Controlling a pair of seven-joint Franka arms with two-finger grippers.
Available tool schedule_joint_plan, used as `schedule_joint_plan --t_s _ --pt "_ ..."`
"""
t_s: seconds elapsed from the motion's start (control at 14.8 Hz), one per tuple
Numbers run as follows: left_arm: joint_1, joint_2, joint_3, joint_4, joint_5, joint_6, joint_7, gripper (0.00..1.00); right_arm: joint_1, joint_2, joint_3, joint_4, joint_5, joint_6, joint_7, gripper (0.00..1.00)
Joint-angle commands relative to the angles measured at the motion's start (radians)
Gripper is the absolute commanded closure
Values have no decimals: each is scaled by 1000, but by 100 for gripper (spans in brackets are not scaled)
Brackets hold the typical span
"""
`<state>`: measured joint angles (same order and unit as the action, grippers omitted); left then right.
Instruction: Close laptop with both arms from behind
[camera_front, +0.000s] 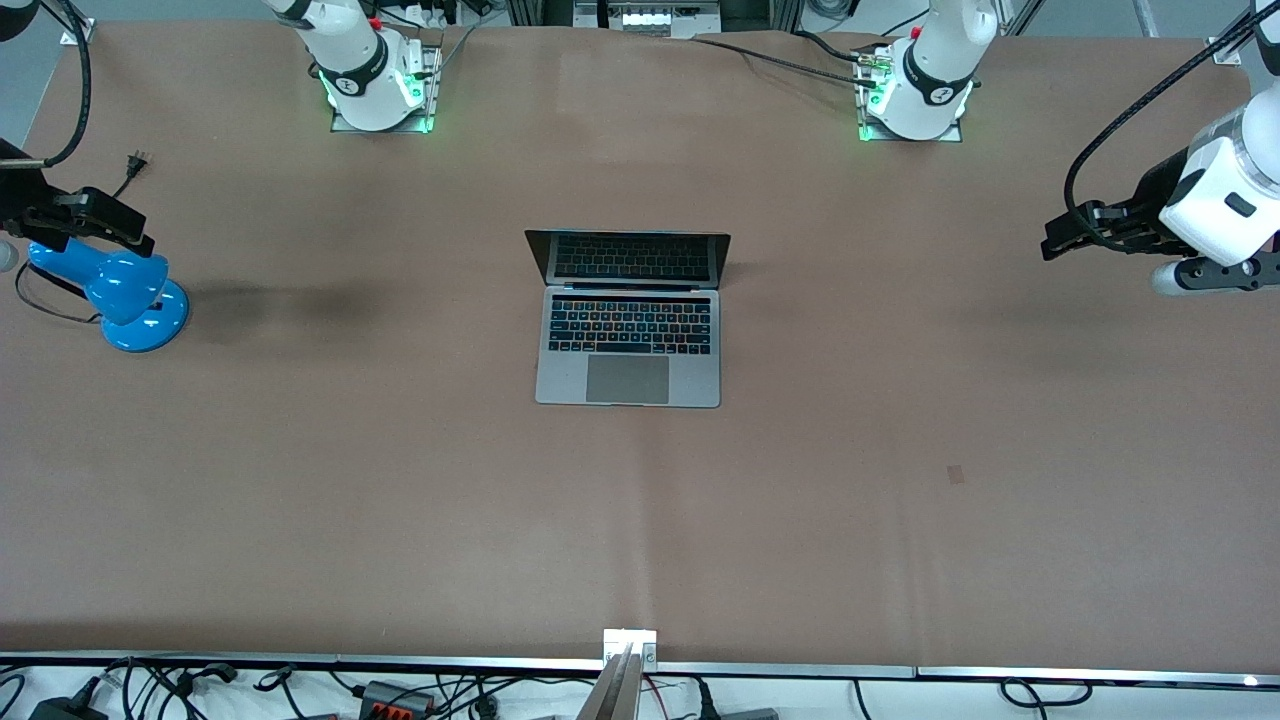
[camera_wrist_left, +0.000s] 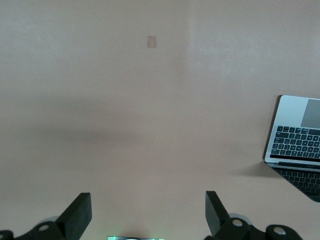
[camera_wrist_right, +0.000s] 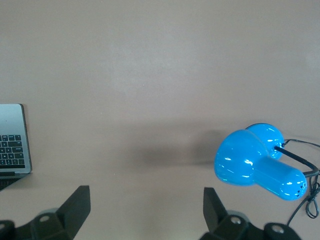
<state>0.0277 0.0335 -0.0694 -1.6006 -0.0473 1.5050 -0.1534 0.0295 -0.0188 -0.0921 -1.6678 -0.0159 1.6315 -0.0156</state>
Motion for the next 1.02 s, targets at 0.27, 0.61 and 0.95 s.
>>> schedule_joint_plan --t_s 0.27,0.61,0.95 --pt "-11 -15 10 -4 14 -12 2 0 3 -26 0 -29 -2 4 -4 0" --pt "-9 -17 11 -4 15 -12 54 75 4 -23 2 -29 -1 -2 -3 0" --pt "-8 -15 19 -9 3 -51 58 100 24 -18 3 -29 1 -6 2 88"
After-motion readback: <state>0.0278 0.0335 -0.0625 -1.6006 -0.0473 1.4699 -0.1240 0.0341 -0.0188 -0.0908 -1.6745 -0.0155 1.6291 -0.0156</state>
